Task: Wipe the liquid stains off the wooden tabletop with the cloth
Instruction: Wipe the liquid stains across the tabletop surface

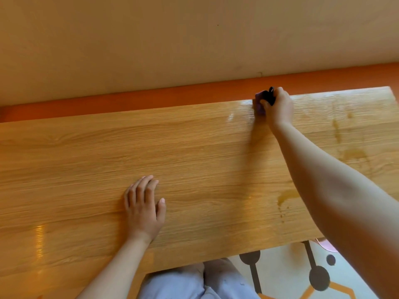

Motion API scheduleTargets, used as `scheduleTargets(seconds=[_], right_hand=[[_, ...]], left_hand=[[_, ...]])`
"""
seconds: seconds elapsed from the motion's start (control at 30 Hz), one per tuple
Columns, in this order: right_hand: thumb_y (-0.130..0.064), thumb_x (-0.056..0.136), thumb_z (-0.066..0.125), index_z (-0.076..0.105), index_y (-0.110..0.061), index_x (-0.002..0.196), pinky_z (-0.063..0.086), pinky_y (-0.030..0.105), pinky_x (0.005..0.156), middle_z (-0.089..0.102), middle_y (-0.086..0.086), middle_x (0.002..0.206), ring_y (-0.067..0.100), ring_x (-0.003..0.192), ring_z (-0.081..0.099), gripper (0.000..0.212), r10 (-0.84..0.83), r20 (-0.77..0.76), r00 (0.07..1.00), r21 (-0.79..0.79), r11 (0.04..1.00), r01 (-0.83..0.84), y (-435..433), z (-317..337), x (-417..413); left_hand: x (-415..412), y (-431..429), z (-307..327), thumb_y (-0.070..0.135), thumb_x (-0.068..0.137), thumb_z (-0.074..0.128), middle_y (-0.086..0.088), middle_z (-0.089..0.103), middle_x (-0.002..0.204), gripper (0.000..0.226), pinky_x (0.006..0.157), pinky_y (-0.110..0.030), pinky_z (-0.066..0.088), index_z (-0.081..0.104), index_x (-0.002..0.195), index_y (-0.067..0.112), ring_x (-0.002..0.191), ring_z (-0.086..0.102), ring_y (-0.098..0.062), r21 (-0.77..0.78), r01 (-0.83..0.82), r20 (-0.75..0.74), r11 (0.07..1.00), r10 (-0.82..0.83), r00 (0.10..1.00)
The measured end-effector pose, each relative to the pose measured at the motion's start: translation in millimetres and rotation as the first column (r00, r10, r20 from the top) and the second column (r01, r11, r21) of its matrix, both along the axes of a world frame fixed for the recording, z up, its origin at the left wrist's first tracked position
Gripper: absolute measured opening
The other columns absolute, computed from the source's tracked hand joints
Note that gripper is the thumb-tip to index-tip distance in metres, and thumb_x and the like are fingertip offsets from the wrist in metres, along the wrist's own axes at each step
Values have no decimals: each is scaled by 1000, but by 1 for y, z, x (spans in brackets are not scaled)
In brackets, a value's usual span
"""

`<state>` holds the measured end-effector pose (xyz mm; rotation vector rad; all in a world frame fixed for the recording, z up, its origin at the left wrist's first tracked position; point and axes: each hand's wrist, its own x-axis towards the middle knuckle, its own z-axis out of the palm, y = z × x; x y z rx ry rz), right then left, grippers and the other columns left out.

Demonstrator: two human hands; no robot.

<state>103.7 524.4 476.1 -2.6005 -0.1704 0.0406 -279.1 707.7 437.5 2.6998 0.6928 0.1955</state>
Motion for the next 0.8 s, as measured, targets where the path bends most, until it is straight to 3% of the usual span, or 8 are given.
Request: scheduleTargets(seconds=[0.17,0.3,0.4,0.67,0.8], right_hand=[[-16,88,60,59,-5,105,33,28,74,61,14,107,31,100,51,20,159,32,987,-95,983,-155,1,4,0],[-12,87,61,63,-5,108,32,30,78,63,14,110,30,106,47,23,338,-44,940,-183,922,-340,-8,13,-11],[-11,85,65,63,-6,116,35,32,84,65,11,114,29,110,47,32,427,-94,899,-191,879,-438,-28,15,-43],[-4,75,74,68,-4,101,51,40,78,69,9,101,28,97,57,27,535,-139,833,-119,826,-551,-94,18,-156],[-6,77,72,68,-5,103,48,36,79,68,8,101,28,97,56,27,612,-149,777,-133,766,-629,-96,16,-140]], left_hand=[[-1,1,1,30,83,44,-13,51,133,48,107,-49,26,50,125,9,125,41,-33,-8,12,-8,1000,-12,1000],[-2,2,-2,30,84,43,-14,52,133,48,107,-51,28,51,125,8,125,42,-34,-15,25,-22,1000,-25,999],[-1,3,-1,30,84,42,-15,51,133,48,108,-52,27,51,125,7,125,42,-35,-29,27,-36,999,-28,999],[-2,4,4,29,84,42,-15,50,134,48,109,-50,26,50,126,7,126,41,-35,-33,44,-81,998,-47,996],[-1,4,5,31,84,42,-14,49,135,48,109,-50,24,49,126,8,127,40,-34,-38,37,-96,999,-40,995]])
